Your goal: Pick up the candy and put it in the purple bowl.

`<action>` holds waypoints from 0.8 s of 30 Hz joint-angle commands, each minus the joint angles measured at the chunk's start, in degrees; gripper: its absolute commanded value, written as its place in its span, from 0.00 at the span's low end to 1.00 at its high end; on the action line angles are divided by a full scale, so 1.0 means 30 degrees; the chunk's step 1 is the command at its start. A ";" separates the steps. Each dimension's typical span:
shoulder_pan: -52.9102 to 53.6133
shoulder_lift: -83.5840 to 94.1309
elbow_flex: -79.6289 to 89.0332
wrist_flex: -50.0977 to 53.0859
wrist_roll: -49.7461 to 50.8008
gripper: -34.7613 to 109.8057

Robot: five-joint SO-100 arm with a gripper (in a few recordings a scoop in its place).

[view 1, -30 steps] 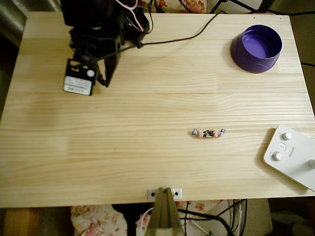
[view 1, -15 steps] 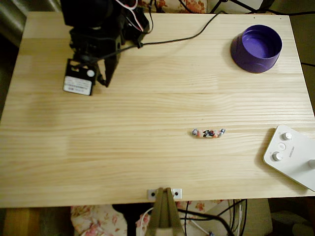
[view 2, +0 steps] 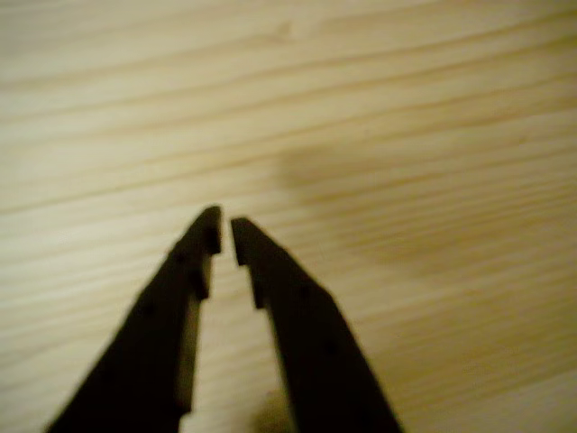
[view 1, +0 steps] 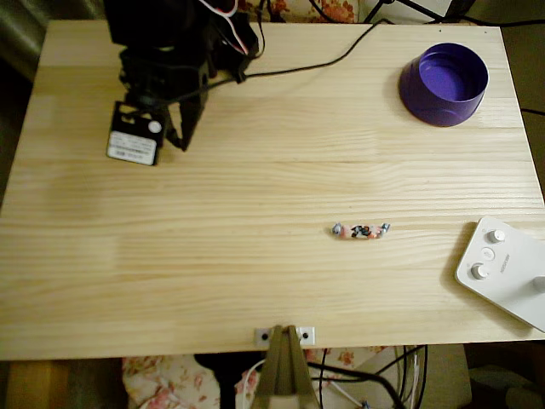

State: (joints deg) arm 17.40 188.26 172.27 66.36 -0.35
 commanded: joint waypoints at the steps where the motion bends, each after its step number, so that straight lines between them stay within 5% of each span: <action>1: 0.0527 0.0264 -0.0322 -0.0352 -0.0059 0.24; 24: 0.0586 0.0293 -0.0352 -0.0381 0.0059 0.24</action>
State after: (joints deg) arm 18.28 188.26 172.27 66.36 -0.35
